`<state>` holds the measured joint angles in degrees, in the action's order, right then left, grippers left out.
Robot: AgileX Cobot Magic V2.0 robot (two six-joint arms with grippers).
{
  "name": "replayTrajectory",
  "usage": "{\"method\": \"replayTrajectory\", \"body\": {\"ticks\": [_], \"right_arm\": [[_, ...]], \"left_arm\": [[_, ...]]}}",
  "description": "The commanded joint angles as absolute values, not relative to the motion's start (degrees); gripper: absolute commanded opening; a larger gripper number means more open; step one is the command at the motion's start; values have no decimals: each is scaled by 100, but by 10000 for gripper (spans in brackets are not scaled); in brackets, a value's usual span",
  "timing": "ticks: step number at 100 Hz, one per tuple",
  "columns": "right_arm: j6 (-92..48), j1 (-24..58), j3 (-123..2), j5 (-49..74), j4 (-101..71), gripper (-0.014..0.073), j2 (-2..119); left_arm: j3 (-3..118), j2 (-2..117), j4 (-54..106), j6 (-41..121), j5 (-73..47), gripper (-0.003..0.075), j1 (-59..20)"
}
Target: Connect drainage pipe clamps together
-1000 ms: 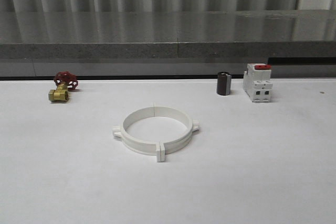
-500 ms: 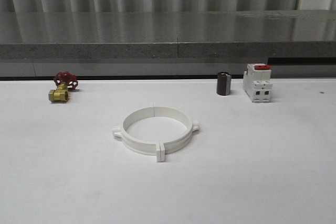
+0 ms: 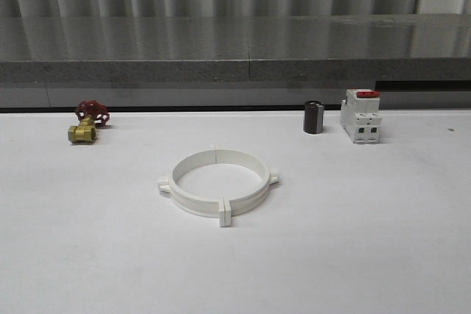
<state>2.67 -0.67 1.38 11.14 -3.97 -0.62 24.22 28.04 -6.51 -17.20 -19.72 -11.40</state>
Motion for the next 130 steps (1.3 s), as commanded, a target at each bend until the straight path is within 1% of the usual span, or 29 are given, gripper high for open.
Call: {"method": "replayTrajectory", "body": {"ticks": [1,101,111,117,123,130], "right_arm": [[193,64,70,541,-320,-118,-176],[193,127,70,516,-320,-118,-176],[193,127,70,516,-320,-118,-176],[193,127,70,516,-320,-118,-176],[193,127,70,516,-320,-118,-176],[193,127,70,516,-320,-118,-176]], "left_arm": [[2577,2807,-669,-1715,-1527,-20,-1124],[2577,2807,-669,-1715,-1527,-20,-1124],[2528,2710,-828,-1715,-1209,-20,-1108],[2412,2545,-804,-1715,-797,-20,-1038],[2236,2312,-804,-1715,-432,-20,-910],[2003,2028,-804,-1715,-325,-20,-726]]}}
